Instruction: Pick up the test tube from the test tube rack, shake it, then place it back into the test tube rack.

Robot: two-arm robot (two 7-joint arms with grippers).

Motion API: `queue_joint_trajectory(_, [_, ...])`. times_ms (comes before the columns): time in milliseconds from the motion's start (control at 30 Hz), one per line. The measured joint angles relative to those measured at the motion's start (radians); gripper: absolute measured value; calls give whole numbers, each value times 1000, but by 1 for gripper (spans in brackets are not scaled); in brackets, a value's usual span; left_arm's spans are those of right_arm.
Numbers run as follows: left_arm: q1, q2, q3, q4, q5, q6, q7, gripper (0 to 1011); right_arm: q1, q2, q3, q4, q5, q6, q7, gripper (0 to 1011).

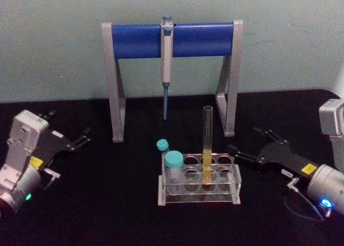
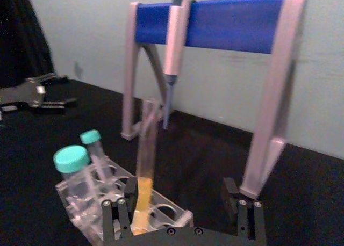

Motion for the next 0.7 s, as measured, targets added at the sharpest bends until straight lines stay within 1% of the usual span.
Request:
queue_joint_trajectory(100, [0,0,0,0,0,0,0,1009,10,-4,-1,0,8,15,27,1000])
queue_joint_trajectory(133, [0,0,0,0,0,0,0,1010,19,-7,-4,4,14,24,43,1000])
queue_joint_trajectory(300, [0,0,0,0,0,0,0,1009,58,-20,-22,27,25,46,85,1000])
queue_joint_trajectory(333, [0,0,0,0,0,0,0,1010,73,-24,-30,35,28,54,98,1000])
queue_joint_trajectory(433, [0,0,0,0,0,0,0,1010,95,-28,-42,48,28,62,112,1000])
queue_joint_trajectory(533, [0,0,0,0,0,0,0,1010,140,-39,-69,82,27,80,130,1000])
queue_joint_trajectory(567, [0,0,0,0,0,0,0,1010,140,-39,-69,82,27,80,130,1000])
queue_joint_trajectory(600, [0,0,0,0,0,0,0,1010,159,-45,-78,98,24,86,137,1000])
queue_joint_trajectory(700, [0,0,0,0,0,0,0,1010,187,-54,-95,127,20,94,148,1000])
